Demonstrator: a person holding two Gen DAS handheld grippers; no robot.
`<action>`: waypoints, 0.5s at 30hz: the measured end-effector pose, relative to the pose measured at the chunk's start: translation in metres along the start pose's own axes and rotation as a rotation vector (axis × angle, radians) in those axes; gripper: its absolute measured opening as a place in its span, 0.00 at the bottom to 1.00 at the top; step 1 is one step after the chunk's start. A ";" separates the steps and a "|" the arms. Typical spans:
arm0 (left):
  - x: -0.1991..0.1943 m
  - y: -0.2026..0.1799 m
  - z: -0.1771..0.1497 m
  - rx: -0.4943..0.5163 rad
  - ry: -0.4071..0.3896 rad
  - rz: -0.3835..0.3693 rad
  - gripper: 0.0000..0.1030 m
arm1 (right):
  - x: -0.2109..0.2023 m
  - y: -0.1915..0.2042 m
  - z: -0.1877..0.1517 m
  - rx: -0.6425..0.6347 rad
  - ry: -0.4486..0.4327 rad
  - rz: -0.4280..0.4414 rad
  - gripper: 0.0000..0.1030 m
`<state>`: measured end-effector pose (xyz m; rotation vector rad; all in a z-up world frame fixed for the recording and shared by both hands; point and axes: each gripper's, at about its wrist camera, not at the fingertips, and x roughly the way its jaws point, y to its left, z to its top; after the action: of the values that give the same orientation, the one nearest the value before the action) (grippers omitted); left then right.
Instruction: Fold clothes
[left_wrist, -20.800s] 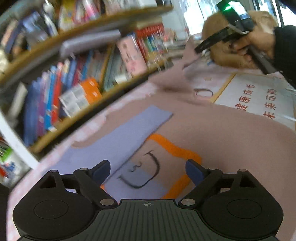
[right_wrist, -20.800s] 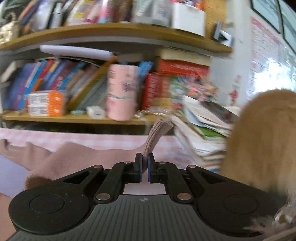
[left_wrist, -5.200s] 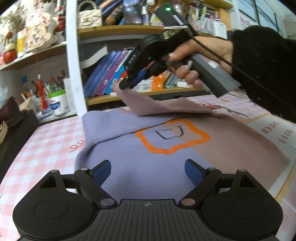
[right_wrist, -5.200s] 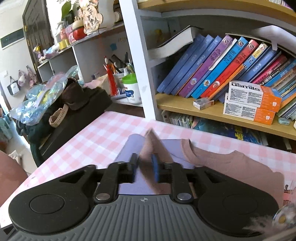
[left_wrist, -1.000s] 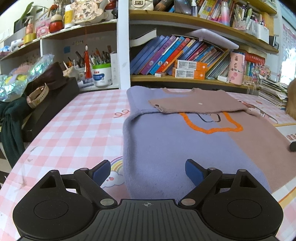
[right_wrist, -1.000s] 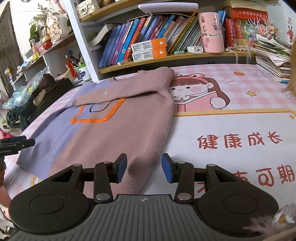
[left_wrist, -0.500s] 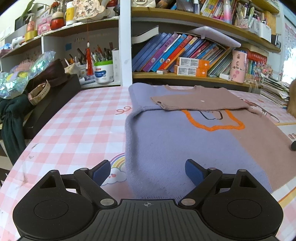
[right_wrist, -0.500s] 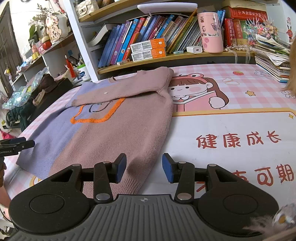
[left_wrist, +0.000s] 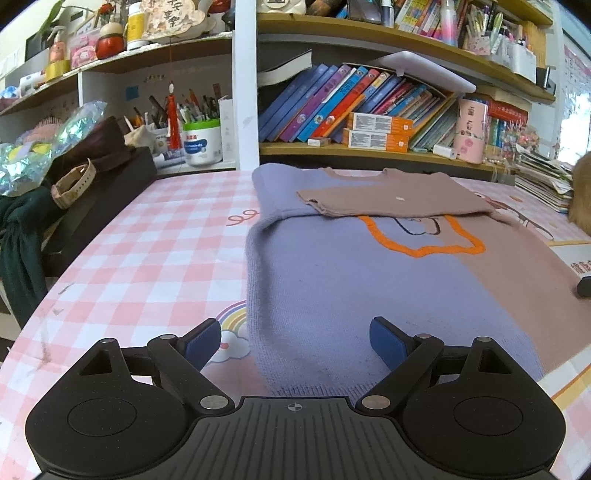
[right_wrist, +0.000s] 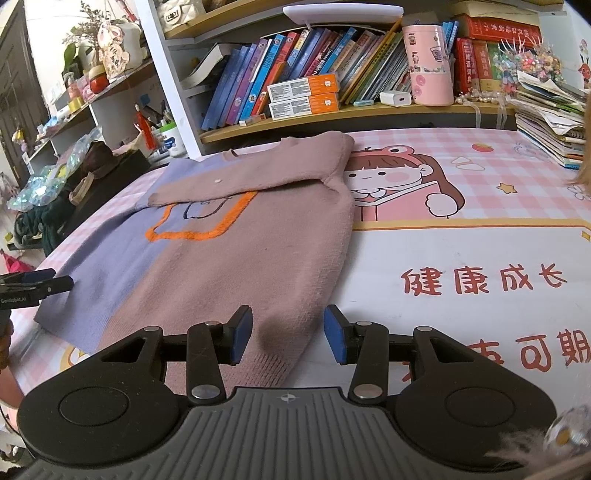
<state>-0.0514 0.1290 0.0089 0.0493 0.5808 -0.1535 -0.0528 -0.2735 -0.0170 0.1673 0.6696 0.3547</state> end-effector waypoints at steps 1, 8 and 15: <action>0.000 0.000 0.000 -0.001 0.000 0.001 0.88 | 0.000 0.000 0.000 0.002 -0.001 0.002 0.40; 0.001 0.002 0.000 -0.011 0.006 0.011 0.88 | 0.000 -0.001 0.000 0.010 -0.002 0.006 0.40; 0.002 0.004 0.000 -0.025 0.013 0.023 0.88 | 0.000 -0.001 0.001 0.003 -0.001 0.000 0.40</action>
<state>-0.0489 0.1328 0.0081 0.0329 0.5946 -0.1233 -0.0522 -0.2748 -0.0166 0.1705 0.6693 0.3538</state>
